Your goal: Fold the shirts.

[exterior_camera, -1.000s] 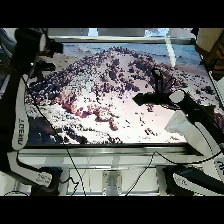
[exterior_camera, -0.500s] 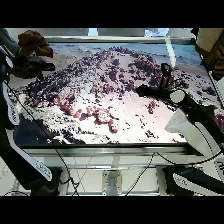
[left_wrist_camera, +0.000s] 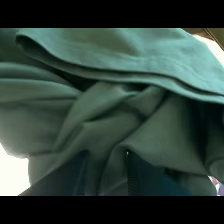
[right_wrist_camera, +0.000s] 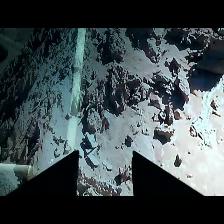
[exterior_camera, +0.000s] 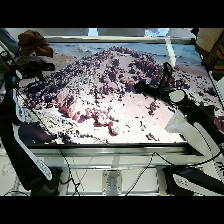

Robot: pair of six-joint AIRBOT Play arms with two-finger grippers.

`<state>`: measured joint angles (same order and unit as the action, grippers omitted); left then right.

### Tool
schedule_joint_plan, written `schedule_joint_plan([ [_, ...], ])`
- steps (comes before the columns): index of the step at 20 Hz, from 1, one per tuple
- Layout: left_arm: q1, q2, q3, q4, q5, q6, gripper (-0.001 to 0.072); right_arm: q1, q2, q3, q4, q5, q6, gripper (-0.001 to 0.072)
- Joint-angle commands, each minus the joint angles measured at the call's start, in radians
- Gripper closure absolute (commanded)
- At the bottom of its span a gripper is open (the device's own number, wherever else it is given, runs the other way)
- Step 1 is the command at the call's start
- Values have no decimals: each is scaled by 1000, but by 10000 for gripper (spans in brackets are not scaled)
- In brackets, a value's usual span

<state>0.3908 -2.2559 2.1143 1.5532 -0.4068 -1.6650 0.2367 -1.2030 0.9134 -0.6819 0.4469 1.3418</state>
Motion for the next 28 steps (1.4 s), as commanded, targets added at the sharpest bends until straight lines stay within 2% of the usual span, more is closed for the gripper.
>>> schedule_joint_plan([
  [1,8,-35,4,-14,55,-25,620,42,0,0,18,-82,1,324],
  [2,8,-45,4,-23,57,-34,698,56,0,0,18,-108,1,324],
  [4,7,-53,2,-109,51,-36,701,76,0,0,17,-154,1,325],
  [6,6,-47,2,-311,41,-4,703,82,0,0,16,-195,1,325],
  [7,1,-40,2,-490,-3,92,703,82,0,0,13,-227,0,325],
  [8,-7,-32,2,-671,-63,246,703,82,0,0,3,-270,-5,325],
  [9,-21,-20,2,-871,-182,439,704,82,0,0,-3,-315,-5,325],
  [10,-40,-9,2,-1049,-328,586,704,82,0,0,-13,-352,-5,325],
  [11,-68,3,2,-1215,-513,674,704,82,0,0,-28,-375,-5,325],
  [12,-104,13,2,-1318,-661,705,704,82,1,0,-42,-385,-5,325],
  [14,-212,37,2,-1396,-907,673,704,82,5,0,-61,-386,-5,325],
  [16,-358,71,-18,-1397,-1007,625,703,82,18,0,-81,-383,-5,325],
  [17,-443,99,-43,-1386,-982,637,704,81,30,0,-105,-382,-5,326],
  [19,-563,139,-45,-1257,-761,632,703,66,61,0,-150,-344,-4,325],
  [21,-589,199,-45,-1062,-428,544,699,17,93,0,-150,-190,-4,324],
  [22,-571,231,-45,-1002,-309,512,690,-10,105,0,-154,-93,-4,324],
  [24,-508,297,-45,-893,-179,497,689,-52,119,0,-161,64,-5,324],
  [26,-432,348,-45,-710,-124,471,670,-63,121,0,-173,114,-4,324],
  [28,-344,370,-45,-432,-116,304,366,-62,121,0,-167,106,-3,324],
])
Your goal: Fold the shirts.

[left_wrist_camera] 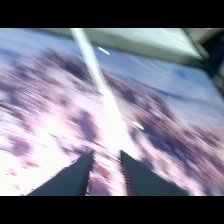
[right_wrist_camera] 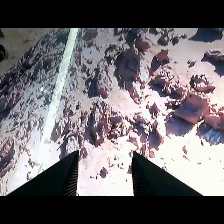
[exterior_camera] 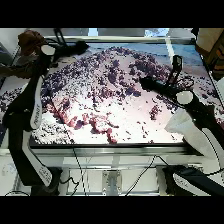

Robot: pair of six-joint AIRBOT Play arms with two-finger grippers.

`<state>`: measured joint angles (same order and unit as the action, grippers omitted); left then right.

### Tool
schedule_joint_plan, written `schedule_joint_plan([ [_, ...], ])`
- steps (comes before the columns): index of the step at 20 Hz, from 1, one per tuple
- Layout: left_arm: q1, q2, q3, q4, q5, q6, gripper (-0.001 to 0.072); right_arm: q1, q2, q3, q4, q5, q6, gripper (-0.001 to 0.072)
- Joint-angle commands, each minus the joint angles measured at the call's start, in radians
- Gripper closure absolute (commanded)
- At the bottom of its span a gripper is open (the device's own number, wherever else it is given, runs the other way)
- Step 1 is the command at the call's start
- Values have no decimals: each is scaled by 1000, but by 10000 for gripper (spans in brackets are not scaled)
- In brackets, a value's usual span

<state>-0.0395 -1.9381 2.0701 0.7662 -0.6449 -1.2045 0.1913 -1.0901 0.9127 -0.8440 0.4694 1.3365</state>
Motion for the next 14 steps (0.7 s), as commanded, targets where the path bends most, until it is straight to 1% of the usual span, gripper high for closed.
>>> schedule_joint_plan([
  [1,133,53,-1,500,105,-258,335,-16,8,1,-1,82,3,324],
  [2,176,50,-2,621,79,-322,333,-16,8,1,9,82,3,324],
  [3,213,46,-5,699,66,-336,333,-15,8,1,23,83,3,324],
  [4,247,34,-5,740,63,-337,333,-15,8,1,39,83,3,324],
  [6,302,-11,-5,765,56,-323,334,-15,8,1,71,81,3,324],
  [8,327,-77,-5,771,21,-278,335,-15,8,1,126,82,3,324],
  [13,343,-204,-3,974,28,-284,336,-15,8,1,262,78,3,324],
  [14,352,-221,-2,983,32,-284,336,-15,8,1,294,74,3,324],
])
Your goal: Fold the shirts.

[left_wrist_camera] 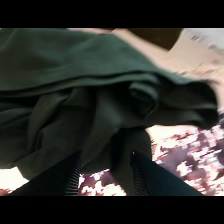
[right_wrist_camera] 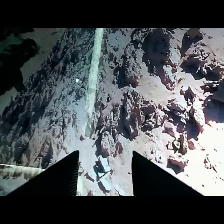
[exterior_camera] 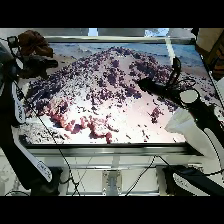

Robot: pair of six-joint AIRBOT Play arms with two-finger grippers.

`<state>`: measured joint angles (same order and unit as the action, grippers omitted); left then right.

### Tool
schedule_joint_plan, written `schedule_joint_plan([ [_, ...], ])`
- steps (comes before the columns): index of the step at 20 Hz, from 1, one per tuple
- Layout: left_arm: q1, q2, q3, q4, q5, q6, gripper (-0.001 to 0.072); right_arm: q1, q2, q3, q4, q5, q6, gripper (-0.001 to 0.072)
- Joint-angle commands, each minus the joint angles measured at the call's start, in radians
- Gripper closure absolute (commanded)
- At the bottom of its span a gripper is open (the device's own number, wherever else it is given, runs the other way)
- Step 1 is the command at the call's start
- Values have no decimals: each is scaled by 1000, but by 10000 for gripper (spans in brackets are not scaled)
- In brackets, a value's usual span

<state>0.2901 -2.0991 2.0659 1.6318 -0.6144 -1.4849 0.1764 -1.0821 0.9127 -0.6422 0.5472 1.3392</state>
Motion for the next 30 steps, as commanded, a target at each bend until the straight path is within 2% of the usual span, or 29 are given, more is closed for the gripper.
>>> schedule_joint_plan([
  [1,33,-76,2,116,15,-6,336,0,0,1,115,-5,0,324],
  [4,52,-110,6,119,99,-11,342,13,0,1,150,-12,-1,324],
  [7,57,-141,39,118,161,-11,368,73,0,1,149,-96,-2,324],
  [8,58,-148,42,115,167,-13,437,97,0,1,149,-141,-5,324],
  [9,59,-156,42,114,168,-16,615,119,0,1,148,-186,-5,324],
  [10,59,-161,42,113,169,-16,698,137,0,1,146,-220,-5,324],
  [11,59,-166,42,88,174,-19,700,151,0,1,140,-251,-5,324],
  [15,58,-165,43,-49,205,-18,697,162,0,1,101,-299,-5,325],
  [16,57,-162,45,-88,202,-11,592,162,0,1,92,-299,-5,324],
  [17,54,-154,45,-135,202,-7,332,162,0,1,84,-298,-5,324],
  [18,52,-144,45,-172,201,-3,279,162,0,1,81,-299,-4,324],
  [22,33,-117,45,-338,219,171,280,162,0,1,81,-300,-4,324],
  [24,28,-122,45,-337,256,176,309,162,0,1,82,-299,-3,324],
  [25,28,-131,45,-325,273,177,353,162,0,1,82,-300,-3,324],
  [30,29,-182,45,-303,291,172,361,162,0,1,81,-307,-3,324],
])
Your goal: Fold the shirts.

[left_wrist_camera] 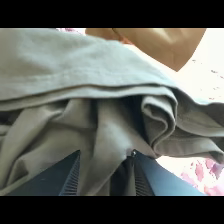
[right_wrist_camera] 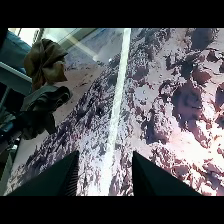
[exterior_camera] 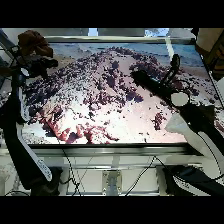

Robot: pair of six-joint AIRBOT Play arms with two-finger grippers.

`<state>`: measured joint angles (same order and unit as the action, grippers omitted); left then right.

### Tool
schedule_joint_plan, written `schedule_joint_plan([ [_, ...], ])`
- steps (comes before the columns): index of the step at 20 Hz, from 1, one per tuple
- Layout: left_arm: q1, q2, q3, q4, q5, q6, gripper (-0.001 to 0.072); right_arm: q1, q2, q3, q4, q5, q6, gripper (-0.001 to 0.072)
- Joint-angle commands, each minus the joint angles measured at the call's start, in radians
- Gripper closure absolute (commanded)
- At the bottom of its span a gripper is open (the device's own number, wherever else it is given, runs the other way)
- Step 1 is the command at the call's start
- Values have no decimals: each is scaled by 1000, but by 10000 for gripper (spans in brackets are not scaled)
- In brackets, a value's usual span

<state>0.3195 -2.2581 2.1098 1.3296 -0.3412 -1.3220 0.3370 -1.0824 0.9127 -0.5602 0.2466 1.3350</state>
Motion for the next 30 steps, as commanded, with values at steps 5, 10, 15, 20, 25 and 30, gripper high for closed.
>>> schedule_joint_plan([
  [5,-1,-45,2,-2,42,-3,700,1,1,1,-1,-35,0,324],
  [10,-31,17,2,-370,-163,50,704,1,1,1,-42,-79,0,325],
  [15,-225,112,1,-1137,-739,422,704,-2,4,1,-115,-158,0,325],
  [20,-589,158,1,-1176,-943,336,703,-28,63,1,-243,-89,0,324],
  [25,-748,214,1,-1178,-728,225,47,-271,242,1,-326,198,0,323],
  [30,-582,251,-3,-1010,-731,-6,80,-647,320,-3,-489,645,0,322],
])
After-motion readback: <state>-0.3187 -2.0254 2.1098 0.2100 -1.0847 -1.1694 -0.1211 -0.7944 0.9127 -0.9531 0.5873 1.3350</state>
